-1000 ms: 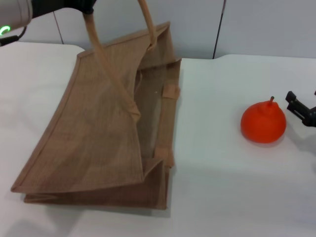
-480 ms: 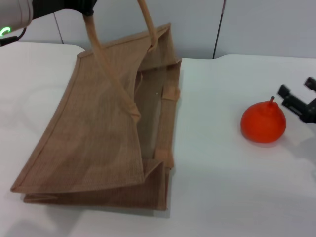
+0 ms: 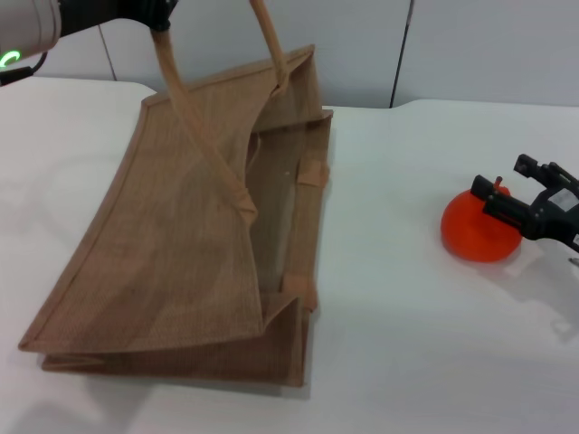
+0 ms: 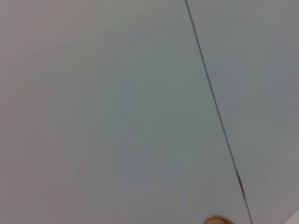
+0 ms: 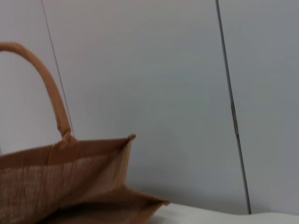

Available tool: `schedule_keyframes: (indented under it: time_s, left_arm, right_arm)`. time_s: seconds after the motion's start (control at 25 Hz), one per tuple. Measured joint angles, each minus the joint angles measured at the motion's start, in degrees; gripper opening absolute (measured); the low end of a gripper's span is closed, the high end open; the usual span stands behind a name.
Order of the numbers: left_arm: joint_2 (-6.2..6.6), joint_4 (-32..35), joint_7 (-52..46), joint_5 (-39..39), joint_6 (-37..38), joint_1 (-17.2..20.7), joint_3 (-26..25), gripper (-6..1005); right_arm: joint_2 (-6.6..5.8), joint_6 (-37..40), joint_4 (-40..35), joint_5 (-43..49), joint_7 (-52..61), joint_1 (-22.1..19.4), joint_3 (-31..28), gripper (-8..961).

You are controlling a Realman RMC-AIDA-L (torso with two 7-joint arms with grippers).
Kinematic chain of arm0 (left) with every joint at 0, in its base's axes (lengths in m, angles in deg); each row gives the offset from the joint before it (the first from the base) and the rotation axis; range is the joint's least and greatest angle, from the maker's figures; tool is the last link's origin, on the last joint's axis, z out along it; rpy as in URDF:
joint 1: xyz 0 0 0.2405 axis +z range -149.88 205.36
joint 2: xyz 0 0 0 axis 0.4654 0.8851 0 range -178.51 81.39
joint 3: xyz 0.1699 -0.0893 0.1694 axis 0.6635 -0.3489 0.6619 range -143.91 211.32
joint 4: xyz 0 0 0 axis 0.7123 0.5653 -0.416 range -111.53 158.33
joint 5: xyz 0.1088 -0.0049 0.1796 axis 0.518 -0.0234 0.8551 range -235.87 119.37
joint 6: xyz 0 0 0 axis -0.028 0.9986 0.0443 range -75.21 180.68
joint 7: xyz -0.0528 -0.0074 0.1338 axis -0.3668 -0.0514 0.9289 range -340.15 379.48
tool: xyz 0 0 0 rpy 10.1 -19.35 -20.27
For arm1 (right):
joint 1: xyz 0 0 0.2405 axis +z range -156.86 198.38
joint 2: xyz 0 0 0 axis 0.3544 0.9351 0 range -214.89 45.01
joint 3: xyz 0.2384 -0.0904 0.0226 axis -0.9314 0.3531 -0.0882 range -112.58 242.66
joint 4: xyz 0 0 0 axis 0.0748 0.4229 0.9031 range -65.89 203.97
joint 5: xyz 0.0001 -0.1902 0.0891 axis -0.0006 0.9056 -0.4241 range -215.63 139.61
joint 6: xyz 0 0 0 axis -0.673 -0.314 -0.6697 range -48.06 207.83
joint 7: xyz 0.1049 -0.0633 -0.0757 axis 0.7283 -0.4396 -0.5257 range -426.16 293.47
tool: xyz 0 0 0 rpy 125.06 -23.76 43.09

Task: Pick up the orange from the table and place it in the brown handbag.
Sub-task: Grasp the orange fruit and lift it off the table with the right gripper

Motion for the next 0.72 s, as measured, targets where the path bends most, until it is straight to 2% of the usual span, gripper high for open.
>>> schedule_keyframes:
  time_s: [0.28, 0.72]
  left_arm:
    - [-0.03, -0.03, 0.0, 0.05, 0.0, -0.12, 0.05, 129]
    - [-0.08, -0.2, 0.0, 0.71, 0.0, 0.04, 0.47, 129]
  right_arm:
    - [-0.38, 3.93, 0.19, 2.69, 0.18, 0.48, -0.39, 890]
    - [-0.07, 5.68, -0.14, 3.85, 0.39, 1.07, -0.01, 887]
